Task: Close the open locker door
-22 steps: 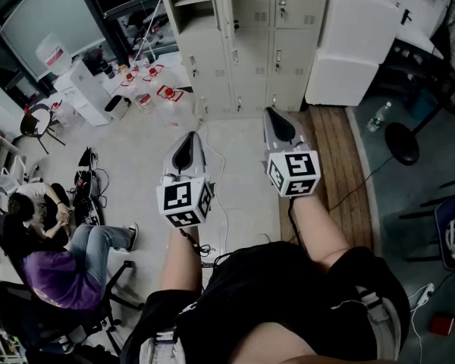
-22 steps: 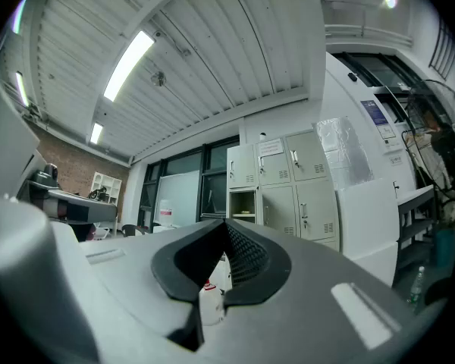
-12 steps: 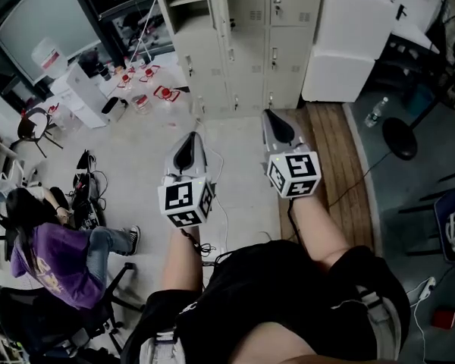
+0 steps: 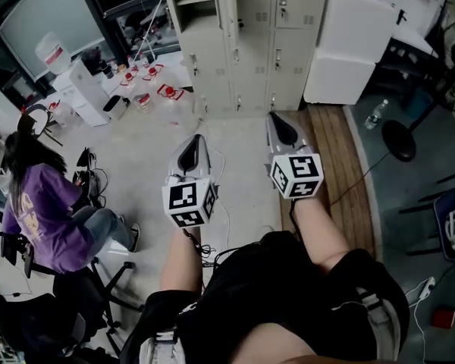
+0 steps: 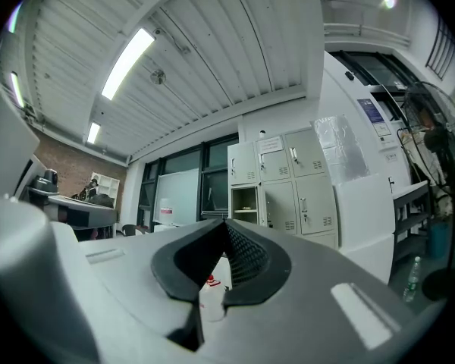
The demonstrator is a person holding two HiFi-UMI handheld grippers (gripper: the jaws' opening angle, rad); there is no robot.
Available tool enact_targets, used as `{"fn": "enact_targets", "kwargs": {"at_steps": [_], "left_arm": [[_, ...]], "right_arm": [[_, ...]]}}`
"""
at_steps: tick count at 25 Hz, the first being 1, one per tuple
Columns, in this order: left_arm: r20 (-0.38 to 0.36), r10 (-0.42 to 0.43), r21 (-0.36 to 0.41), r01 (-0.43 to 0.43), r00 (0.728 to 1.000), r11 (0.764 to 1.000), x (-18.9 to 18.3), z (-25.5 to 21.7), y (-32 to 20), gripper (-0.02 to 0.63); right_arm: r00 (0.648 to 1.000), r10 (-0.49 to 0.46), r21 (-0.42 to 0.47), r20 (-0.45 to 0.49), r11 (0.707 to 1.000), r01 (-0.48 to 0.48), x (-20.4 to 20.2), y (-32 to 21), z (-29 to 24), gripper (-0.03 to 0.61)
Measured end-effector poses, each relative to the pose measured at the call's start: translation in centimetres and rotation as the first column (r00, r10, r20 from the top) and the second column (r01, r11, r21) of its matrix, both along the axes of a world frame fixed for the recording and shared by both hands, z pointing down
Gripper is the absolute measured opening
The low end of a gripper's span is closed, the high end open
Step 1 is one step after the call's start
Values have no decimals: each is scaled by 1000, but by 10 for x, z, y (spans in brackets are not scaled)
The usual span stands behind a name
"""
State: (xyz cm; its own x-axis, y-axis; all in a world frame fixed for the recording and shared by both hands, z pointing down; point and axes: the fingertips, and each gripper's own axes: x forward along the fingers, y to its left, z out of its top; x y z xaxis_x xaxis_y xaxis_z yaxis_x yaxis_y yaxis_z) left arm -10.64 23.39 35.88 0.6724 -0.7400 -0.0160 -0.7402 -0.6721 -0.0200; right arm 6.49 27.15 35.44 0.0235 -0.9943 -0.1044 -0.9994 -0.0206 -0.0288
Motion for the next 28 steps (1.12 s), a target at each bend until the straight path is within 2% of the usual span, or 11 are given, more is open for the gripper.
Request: {"fn": "enact_targets", "kwargs": {"at_steps": [6,13,21,28], "left_arm": [[-2,-17,14,17,1000,1000,-13,5,-7,0],[6,-24,16,24,1000,1000,6,19,-43,0],[1,-46,3,46,999,999,45,27,-133,0],[15,-61,-6,61,998,998,111,15,-231,0]], "right_arm": [[1000,5,25,-7,1000,-5,-5,-9,2,11],[1000,6,32,-8,999,-5,19,-53,11,11],[1000,-12,17,-27,1000,12,57,-148,18,11],[999,-29,7,-28,1000,29,121,-245,3,11]]}}
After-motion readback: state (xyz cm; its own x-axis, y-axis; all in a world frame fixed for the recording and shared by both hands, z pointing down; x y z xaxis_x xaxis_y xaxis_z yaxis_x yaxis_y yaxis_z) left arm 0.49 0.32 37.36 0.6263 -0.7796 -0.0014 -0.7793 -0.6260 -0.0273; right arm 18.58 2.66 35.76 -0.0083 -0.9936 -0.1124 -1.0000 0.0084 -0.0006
